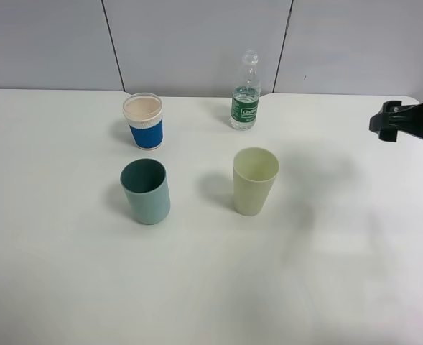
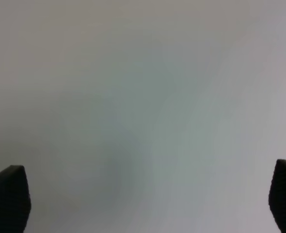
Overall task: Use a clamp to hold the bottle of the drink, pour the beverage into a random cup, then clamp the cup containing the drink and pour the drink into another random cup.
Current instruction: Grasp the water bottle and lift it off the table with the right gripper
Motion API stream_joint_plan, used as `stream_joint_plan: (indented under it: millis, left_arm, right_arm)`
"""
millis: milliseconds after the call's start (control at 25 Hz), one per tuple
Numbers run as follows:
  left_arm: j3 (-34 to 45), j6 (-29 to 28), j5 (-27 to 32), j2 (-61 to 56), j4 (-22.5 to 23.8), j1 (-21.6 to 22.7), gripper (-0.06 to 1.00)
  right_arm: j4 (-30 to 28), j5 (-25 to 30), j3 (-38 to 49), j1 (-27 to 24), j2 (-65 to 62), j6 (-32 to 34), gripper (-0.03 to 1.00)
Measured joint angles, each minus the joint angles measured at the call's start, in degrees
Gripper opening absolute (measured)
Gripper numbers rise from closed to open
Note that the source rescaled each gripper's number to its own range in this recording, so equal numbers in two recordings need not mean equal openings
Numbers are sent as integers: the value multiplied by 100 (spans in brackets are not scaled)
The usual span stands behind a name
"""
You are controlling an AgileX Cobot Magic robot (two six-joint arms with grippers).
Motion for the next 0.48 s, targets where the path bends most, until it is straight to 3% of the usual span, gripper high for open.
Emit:
stream_joint_plan:
  millis: [480]
  left_arm:
    - [0,0,0,0,0,0,100]
  right_arm:
    - [-564,-1953,-6,0,1540,0,97]
